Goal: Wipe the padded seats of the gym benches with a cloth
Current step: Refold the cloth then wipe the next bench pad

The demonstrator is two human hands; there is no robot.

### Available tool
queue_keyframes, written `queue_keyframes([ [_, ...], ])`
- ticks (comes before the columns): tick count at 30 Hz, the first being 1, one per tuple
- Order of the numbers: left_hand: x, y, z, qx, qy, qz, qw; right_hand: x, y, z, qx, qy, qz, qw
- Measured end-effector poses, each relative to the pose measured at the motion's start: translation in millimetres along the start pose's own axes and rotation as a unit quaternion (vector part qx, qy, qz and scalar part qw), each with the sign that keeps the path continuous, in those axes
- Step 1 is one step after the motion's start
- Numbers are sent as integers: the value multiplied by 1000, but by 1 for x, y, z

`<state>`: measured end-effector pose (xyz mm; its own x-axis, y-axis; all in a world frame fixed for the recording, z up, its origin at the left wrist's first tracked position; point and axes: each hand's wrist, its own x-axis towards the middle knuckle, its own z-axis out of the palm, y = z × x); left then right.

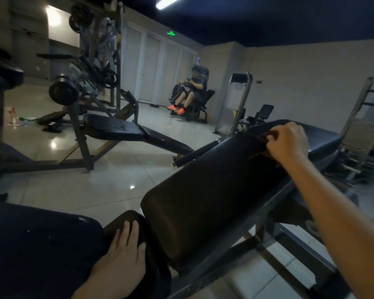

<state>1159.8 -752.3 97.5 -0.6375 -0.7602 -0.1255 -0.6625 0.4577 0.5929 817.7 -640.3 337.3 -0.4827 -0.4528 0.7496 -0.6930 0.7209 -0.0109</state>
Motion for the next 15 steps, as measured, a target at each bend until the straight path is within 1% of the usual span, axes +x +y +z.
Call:
queue_keyframes([
  [1, 0, 4, -2, -5, -3, -14, 1000, 10, 0, 4, 1, -6, 15, 1000],
  [2, 3, 1, 1, -7, 17, -8, 1000, 16, -6, 9, 1, -13, 15, 1000],
  [3, 2, 2, -1, 7, 34, -16, 999, 20, -15, 15, 0, -23, 3, 1000],
  [4, 6, 0, -1, 5, 23, -11, 1000, 23, -26, 21, -3, -33, -13, 999],
  [5, 3, 4, -1, 28, 24, -11, 999, 25, -38, 27, -6, -42, -28, 999],
  [6, 10, 4, 5, 21, 35, -8, 999, 26, -48, 34, -7, -49, -34, 998],
  [7, 9, 7, 1, 41, 28, -23, 999, 27, -56, 40, -4, -53, -29, 998],
  [8, 7, 0, 0, 36, 50, -7, 998, 29, -63, 45, -3, -55, -19, 998],
  [9, -8, 5, -6, 59, 26, -17, 998, 31, -67, 47, -5, -55, -10, 998],
  [10, 5, 9, -2, 14, 40, -18, 999, 31, -68, 48, -8, -55, -7, 998],
  [11, -49, -25, -39, 19, -31, -50, 998, 32, -67, 50, -13, -52, -10, 999],
  [12, 30, 3, 10, -20, 81, -27, 996, 31, -66, 51, -14, -43, -17, 999],
  [13, 83, -3, 54, 36, -37, -52, 997, 30, -66, 52, -3, -30, -24, 999],
  [14, 138, -11, 88, 69, 50, 3, 996, 29, -67, 53, 17, -13, -33, 999],
  [15, 184, -11, 123, 43, 46, 67, 996, 28, -68, 54, 38, 4, -44, 998],
])
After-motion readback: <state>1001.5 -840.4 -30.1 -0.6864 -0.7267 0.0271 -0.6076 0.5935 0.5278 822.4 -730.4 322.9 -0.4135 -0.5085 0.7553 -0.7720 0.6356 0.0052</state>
